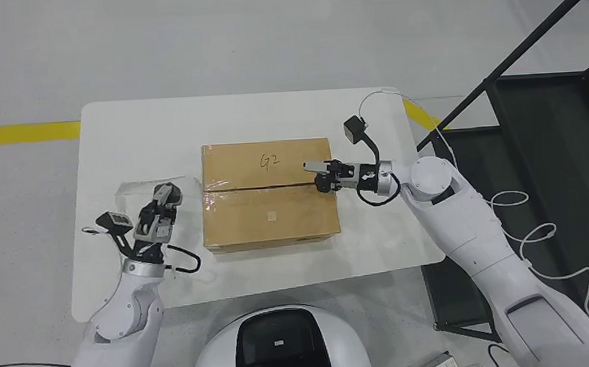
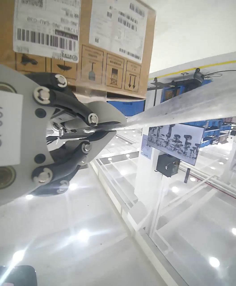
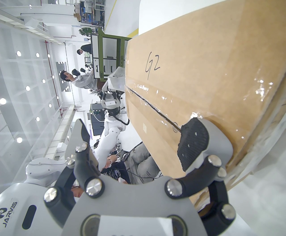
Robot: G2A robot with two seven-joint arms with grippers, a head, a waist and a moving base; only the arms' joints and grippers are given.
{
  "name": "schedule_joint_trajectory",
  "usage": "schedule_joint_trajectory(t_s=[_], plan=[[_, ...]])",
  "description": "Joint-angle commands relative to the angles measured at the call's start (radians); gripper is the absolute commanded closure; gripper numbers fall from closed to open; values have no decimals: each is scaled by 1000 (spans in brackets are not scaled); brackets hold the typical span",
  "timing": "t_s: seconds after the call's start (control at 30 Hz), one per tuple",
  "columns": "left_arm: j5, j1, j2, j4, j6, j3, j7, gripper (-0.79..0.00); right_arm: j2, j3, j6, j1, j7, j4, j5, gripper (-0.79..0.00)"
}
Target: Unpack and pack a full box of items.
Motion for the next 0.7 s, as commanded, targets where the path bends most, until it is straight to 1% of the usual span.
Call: schedule_joint_trajectory(t_s=[0.0, 0.23, 0.47, 0.67], plan=[[35, -6, -2, -23, 13, 15, -4, 0, 0, 0, 0, 0, 0, 0, 0, -785], [164, -39, -9, -66, 80, 59, 19, 0, 0, 0, 0, 0, 0, 0, 0, -785], [299, -93, -15, -46, 177, 113, 17, 0, 0, 0, 0, 0, 0, 0, 0, -785], [392, -113, -20, -44, 204, 145, 28, 0, 0, 0, 0, 0, 0, 0, 0, -785]])
